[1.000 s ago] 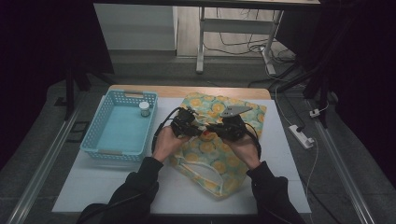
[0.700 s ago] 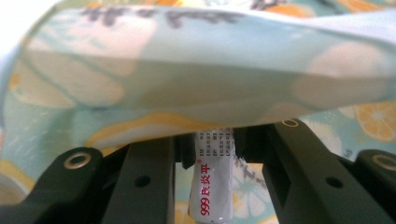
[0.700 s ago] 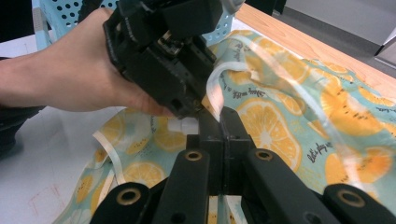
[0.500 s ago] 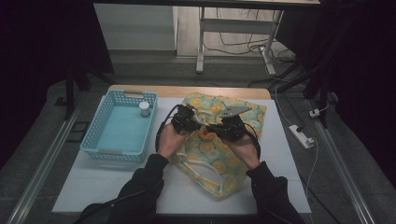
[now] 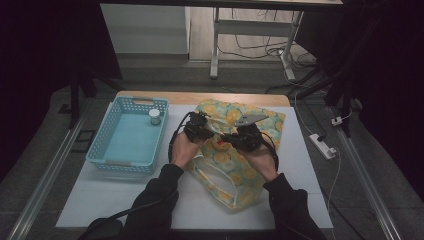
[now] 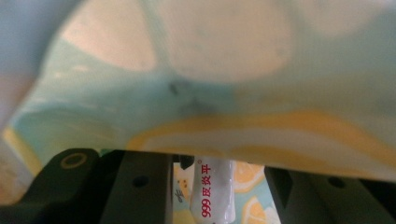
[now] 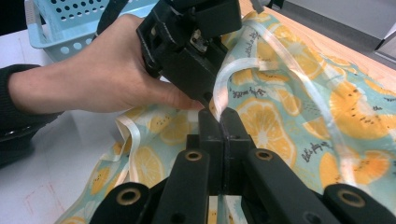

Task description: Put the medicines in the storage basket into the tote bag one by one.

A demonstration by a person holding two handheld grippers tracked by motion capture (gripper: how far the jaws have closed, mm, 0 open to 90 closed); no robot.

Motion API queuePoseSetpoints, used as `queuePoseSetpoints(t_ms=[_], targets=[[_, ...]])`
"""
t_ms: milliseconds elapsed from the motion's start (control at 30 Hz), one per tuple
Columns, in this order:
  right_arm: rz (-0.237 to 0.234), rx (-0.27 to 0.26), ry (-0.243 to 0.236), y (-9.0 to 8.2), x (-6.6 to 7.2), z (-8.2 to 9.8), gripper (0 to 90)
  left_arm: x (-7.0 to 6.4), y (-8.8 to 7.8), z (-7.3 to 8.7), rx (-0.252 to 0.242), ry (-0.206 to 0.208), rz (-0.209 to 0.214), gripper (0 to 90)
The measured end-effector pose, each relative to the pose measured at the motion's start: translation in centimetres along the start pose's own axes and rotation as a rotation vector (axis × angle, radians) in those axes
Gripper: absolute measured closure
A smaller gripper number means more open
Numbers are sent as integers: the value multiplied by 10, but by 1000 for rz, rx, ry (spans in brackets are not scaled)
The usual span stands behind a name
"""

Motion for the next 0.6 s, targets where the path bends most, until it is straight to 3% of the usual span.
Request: queuePoseSetpoints(t_ms=[133, 333, 433, 600], targets=[[3, -1, 4, -1, -2, 0, 900, -3, -6, 0, 1, 2, 16, 609], [4, -7, 3, -1, -2, -1, 899, -12, -13, 1, 28, 50, 15, 491], [4, -7, 5, -2, -3, 0, 899, -21, -17, 2, 38, 72, 58, 436], [6, -4, 6, -1, -3, 0, 899, -33, -27, 5, 55, 99, 92, 357]])
Point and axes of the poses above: each handheld gripper's, and its own axes: y roughly forward along the jaws, z roughly out of its underside, x roughly to its left, the point moved 10 cm from there along y, roughly forward along the jaws, and after that the axes turned 8 degrees about z, right-handed, at the moved point
